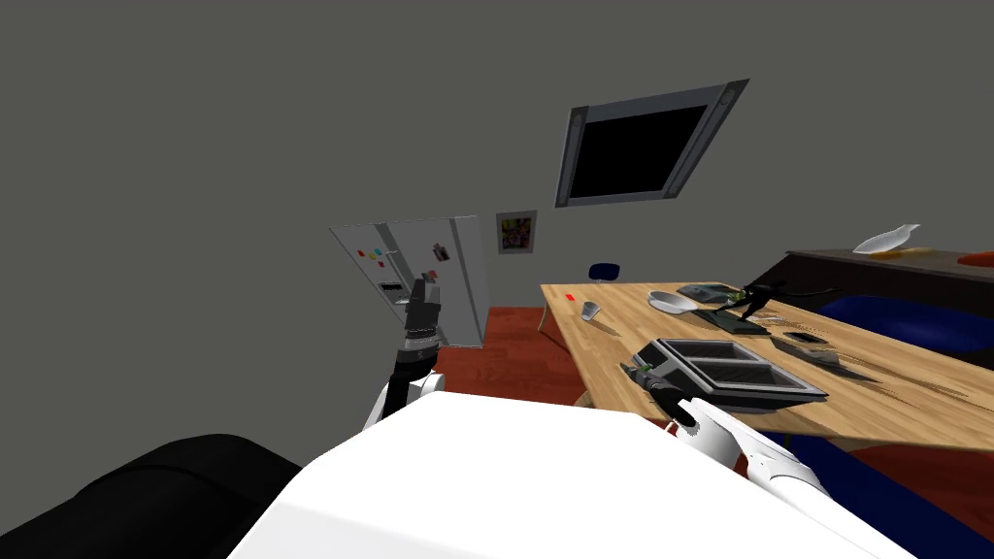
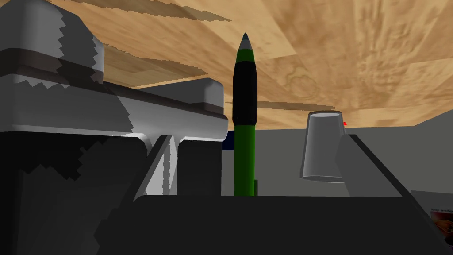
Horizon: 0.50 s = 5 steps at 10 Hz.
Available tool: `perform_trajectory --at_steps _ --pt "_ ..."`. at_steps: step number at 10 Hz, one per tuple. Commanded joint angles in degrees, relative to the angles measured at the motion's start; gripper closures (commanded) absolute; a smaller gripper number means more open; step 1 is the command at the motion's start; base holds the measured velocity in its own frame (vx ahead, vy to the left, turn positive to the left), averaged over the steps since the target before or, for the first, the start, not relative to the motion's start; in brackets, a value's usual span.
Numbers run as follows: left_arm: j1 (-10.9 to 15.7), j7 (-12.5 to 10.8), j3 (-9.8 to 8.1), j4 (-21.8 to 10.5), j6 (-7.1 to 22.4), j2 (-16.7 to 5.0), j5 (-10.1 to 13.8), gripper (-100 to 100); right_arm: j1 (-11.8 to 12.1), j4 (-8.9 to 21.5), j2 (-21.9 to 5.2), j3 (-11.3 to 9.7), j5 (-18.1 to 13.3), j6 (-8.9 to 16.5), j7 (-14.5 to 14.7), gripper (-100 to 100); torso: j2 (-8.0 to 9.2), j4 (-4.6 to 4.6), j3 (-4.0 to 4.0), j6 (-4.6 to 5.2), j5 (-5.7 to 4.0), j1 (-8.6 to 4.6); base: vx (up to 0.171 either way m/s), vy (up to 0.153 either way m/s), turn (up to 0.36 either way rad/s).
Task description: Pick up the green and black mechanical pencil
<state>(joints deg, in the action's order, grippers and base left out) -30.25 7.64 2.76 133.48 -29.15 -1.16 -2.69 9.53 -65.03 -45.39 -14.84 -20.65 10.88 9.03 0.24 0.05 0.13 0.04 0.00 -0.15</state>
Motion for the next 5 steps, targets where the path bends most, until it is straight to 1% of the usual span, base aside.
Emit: perform_trajectory --at_steps 1,2,3,5 --pt "0.0 0.0 0.00 0.0 0.0 0.0 0.0 0 -1.4 2.1 1.2 0.3 -0.2 0.0 0.4 -100 0.00 0.00 0.00 0.00 0.00 0.00 -0.048 -0.038 0.091" --pt "0.0 0.0 0.00 0.0 0.0 0.0 0.0 0 -0.8 1.2 0.8 0.2 -0.2 0.0 0.2 -100 0.00 0.00 0.00 -0.01 0.00 0.03 -0.021 -0.017 0.023" --pt "0.0 0.0 0.00 0.0 0.0 0.0 0.0 0 -0.9 1.3 0.8 0.2 -0.2 0.0 0.3 100 -0.07 -0.01 -0.04 0.02 0.02 0.09 0.000 0.000 0.000" --pt "0.0 0.0 0.00 0.0 0.0 0.0 0.0 0 -0.9 1.3 0.8 0.2 -0.2 0.1 0.3 100 -0.16 -0.04 -0.09 -0.01 0.02 0.17 0.000 0.000 0.000"
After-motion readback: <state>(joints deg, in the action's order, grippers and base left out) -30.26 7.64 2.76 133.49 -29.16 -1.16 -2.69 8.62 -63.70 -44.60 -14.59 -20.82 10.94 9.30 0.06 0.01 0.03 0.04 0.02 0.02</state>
